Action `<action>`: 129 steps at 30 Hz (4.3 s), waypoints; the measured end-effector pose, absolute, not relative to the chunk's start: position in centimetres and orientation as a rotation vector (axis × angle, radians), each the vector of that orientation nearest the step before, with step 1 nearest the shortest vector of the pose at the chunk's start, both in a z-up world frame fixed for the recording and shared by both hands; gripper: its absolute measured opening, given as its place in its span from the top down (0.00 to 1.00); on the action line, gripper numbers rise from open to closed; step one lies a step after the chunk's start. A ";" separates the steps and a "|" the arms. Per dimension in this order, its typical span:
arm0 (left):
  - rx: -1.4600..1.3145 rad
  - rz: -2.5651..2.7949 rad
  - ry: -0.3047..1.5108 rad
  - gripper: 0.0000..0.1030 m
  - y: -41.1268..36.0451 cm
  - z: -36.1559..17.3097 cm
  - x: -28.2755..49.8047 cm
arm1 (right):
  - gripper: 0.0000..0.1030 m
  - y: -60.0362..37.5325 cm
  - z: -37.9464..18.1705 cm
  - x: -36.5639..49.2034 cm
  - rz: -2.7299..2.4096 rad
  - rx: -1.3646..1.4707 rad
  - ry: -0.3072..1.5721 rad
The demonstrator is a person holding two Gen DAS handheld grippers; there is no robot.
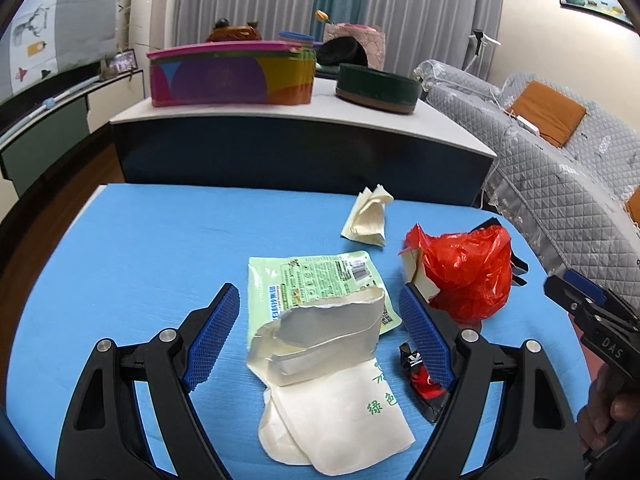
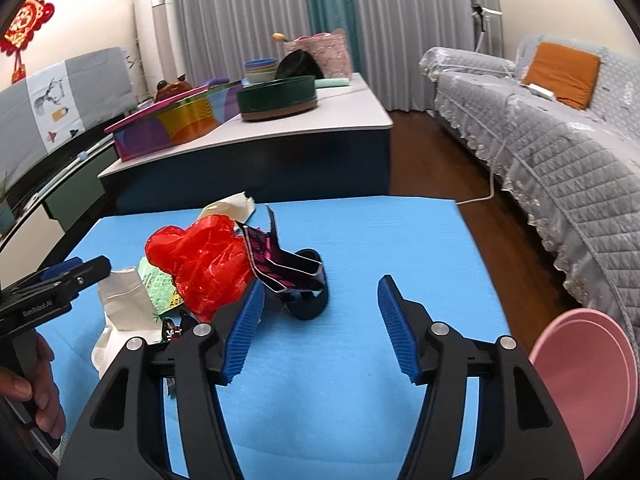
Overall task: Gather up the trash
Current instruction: 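Move both tools back toward the red bag and wrappers on the table, then grasp the white tissue wrapper with the left tool while the right tool grasps the pink patterned wrapper, then carry the tissue wrapper and pink wrapper over the pink bin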
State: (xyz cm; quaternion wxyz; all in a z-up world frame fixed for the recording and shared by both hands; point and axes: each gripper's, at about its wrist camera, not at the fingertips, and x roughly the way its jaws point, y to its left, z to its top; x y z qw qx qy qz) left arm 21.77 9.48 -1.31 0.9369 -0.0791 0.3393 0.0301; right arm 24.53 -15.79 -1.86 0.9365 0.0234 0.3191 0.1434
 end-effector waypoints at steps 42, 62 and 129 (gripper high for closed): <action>-0.166 0.013 0.828 0.76 10.3 -1.1 19.1 | 0.96 -14.0 -2.5 25.5 0.397 0.030 0.721; -0.193 -0.018 0.821 0.39 10.9 -2.8 21.6 | 0.42 -13.4 -3.0 28.6 0.355 -0.079 0.697; -0.035 -0.156 0.590 0.97 0.6 6.7 15.9 | 1.00 -21.7 6.3 18.0 0.310 -0.093 0.628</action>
